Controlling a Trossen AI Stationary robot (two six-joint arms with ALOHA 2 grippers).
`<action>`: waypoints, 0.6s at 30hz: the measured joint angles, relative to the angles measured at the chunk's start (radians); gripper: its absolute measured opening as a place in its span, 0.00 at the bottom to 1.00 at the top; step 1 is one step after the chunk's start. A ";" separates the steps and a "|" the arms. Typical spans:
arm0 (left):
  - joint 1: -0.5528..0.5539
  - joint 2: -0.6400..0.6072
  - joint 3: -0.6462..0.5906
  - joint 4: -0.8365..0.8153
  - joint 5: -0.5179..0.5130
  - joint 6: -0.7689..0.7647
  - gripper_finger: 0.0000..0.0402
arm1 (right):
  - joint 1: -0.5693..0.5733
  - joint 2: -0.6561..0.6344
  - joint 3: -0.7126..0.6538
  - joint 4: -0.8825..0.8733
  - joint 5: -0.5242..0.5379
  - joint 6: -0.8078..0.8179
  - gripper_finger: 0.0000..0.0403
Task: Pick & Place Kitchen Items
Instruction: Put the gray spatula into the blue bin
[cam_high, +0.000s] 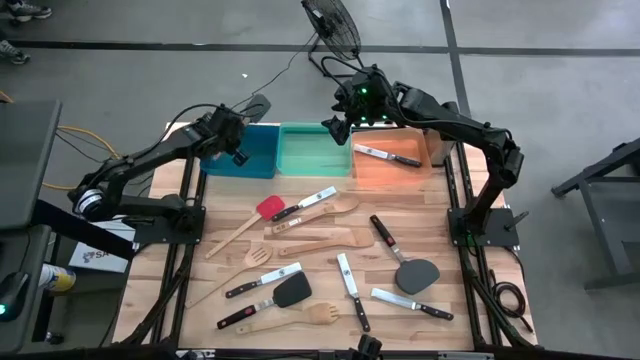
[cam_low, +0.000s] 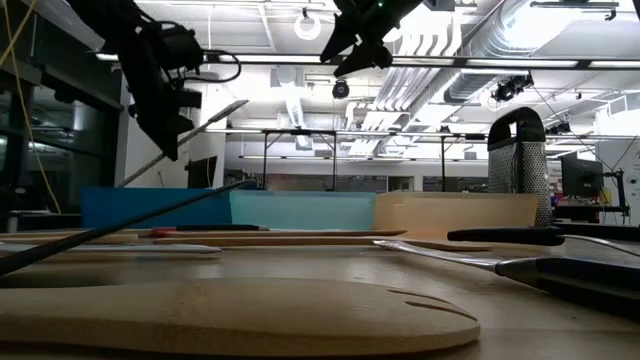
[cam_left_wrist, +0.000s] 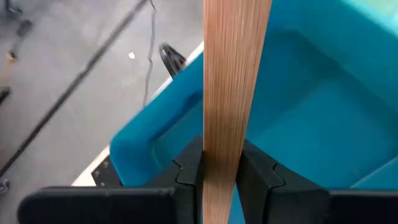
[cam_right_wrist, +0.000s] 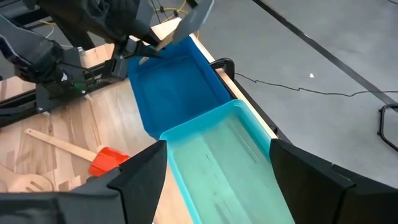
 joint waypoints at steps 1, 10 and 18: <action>0.009 0.012 0.000 -0.006 0.014 0.006 0.15 | 0.000 0.000 0.000 0.000 0.006 0.004 0.68; 0.063 0.109 0.000 -0.038 0.052 0.064 0.15 | 0.000 0.000 0.000 -0.003 0.014 0.024 0.68; 0.062 0.164 0.000 -0.039 0.041 0.070 0.15 | 0.000 0.000 0.000 -0.003 0.014 0.024 0.68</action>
